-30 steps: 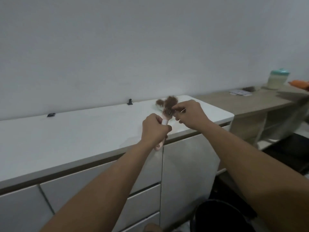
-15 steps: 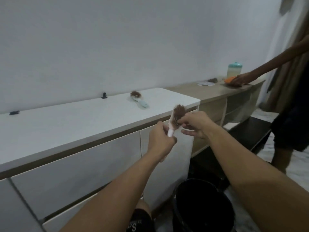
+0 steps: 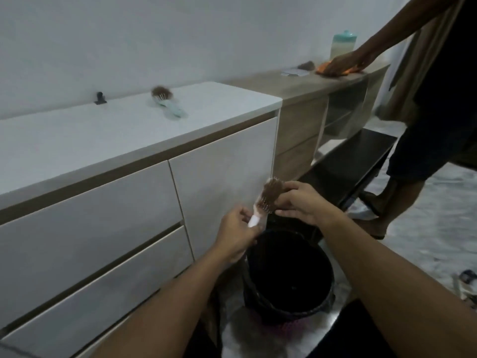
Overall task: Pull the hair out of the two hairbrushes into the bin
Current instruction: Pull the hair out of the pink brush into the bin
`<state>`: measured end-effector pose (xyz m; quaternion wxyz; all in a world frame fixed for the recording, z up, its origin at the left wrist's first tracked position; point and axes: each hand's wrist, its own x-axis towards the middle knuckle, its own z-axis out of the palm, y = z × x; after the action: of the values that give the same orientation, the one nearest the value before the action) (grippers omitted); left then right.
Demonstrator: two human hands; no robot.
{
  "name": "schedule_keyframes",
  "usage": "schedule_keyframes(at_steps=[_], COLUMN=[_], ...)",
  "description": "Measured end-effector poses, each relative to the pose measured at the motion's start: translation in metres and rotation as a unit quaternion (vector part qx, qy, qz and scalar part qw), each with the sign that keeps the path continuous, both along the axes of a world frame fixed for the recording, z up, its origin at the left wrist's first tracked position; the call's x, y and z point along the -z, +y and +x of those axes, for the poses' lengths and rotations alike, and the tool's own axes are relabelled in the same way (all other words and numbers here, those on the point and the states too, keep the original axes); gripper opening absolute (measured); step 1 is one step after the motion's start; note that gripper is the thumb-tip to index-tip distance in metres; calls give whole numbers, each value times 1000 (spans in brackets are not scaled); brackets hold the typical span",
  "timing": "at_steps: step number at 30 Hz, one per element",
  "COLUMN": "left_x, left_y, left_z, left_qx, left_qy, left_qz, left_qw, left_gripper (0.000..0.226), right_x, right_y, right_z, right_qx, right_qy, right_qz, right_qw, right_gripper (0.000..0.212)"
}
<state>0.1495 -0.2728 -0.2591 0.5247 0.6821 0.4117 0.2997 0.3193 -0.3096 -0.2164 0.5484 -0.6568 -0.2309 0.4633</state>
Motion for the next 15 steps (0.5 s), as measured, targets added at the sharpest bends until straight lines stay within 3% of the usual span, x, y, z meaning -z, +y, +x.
schedule_keyframes(at_steps=[7, 11, 15], left_x=[64, 88, 95], left_y=[6, 1, -6], left_z=[11, 20, 32], left_qx=[85, 91, 79], left_qy=[75, 79, 60], left_qz=[-70, -98, -188], left_qw=[991, 988, 977], left_gripper=[34, 28, 27], right_x=[59, 87, 112], right_y=[-13, -16, -22], right_z=[25, 29, 38], right_qx=[-55, -39, -62], right_qy=[2, -3, 39], right_qz=[-78, -86, -68], right_qw=[995, 996, 995], right_gripper=[26, 20, 26])
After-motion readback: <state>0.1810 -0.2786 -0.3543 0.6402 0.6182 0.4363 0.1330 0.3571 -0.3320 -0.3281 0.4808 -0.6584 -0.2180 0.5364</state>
